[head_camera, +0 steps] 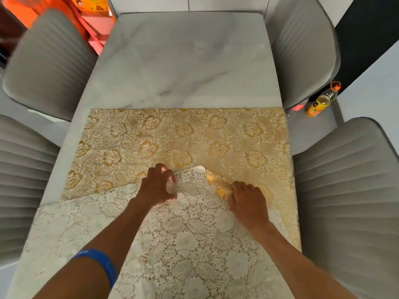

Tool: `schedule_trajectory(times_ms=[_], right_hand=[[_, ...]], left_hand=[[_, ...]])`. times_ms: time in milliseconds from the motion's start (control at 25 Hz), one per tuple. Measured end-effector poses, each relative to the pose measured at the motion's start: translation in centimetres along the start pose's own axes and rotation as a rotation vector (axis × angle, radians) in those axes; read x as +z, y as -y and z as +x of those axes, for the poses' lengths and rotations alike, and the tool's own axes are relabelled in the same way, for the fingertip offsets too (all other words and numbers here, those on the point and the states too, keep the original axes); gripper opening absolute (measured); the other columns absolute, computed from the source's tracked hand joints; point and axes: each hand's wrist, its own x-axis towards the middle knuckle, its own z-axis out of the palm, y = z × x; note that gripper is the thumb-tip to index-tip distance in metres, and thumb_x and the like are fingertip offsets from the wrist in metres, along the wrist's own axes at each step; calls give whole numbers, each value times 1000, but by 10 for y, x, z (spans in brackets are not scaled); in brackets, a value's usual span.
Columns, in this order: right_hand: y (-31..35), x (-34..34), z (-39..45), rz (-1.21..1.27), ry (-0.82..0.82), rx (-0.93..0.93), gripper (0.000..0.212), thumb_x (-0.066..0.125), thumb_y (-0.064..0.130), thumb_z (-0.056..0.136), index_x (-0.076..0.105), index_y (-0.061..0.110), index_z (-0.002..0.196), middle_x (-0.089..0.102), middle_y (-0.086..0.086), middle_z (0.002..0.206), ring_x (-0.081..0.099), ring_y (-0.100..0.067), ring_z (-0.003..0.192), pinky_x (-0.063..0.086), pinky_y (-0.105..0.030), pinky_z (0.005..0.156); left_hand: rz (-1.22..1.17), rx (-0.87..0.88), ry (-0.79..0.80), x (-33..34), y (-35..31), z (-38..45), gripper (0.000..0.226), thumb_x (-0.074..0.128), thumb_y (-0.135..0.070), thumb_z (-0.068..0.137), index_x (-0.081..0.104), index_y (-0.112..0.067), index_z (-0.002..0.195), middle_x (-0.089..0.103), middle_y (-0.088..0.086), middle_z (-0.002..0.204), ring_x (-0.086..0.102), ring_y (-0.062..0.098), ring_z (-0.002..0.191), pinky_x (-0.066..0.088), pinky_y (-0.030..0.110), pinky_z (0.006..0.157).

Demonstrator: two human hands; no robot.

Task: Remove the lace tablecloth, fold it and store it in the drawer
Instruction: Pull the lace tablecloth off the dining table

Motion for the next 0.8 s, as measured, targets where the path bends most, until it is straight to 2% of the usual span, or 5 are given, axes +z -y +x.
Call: schedule_trajectory(times_ms=[120, 320, 480, 640, 800], right_hand=[[-36, -26, 39, 369, -113, 294, 9, 48, 24, 95, 50, 15, 94, 61, -1, 68, 58, -26, 56, 43, -33, 51], [-87, -58, 80, 536, -269, 397, 2, 47, 17, 94, 47, 15, 96, 59, -5, 77, 59, -33, 73, 41, -36, 55], [-85, -57, 79, 247, -379, 435, 55, 50, 16, 90, 33, 19, 141, 37, -10, 150, 36, -33, 136, 30, -53, 111], [-38, 13, 30, 193, -87, 104, 53, 39, 32, 99, 30, 22, 151, 16, -5, 164, 18, -30, 150, 15, -55, 120], [-41, 57, 22, 59, -63, 120, 59, 27, 43, 101, 23, 22, 155, 15, -7, 164, 10, -30, 151, 15, -56, 120]], left_hand=[[-75, -67, 53, -3, -2, 3, 57, 79, -40, 70, 47, -29, 116, 56, -4, 106, 60, 20, 97, 50, 35, 83], [-30, -18, -177, -32, -34, 37, 17, 70, -40, 82, 56, -31, 77, 55, -2, 106, 50, 23, 109, 35, 43, 92], [171, 63, -367, -82, -88, 120, 10, 62, -37, 87, 63, -27, 89, 57, 2, 117, 50, 28, 113, 37, 45, 93], [405, 48, -200, -70, -133, 186, 35, 57, -29, 85, 58, -16, 118, 54, 8, 119, 50, 29, 114, 41, 44, 94], [287, 84, 2, -56, -130, 227, 109, 78, -59, 63, 21, -21, 148, 24, 12, 155, 27, 33, 141, 24, 56, 111]])
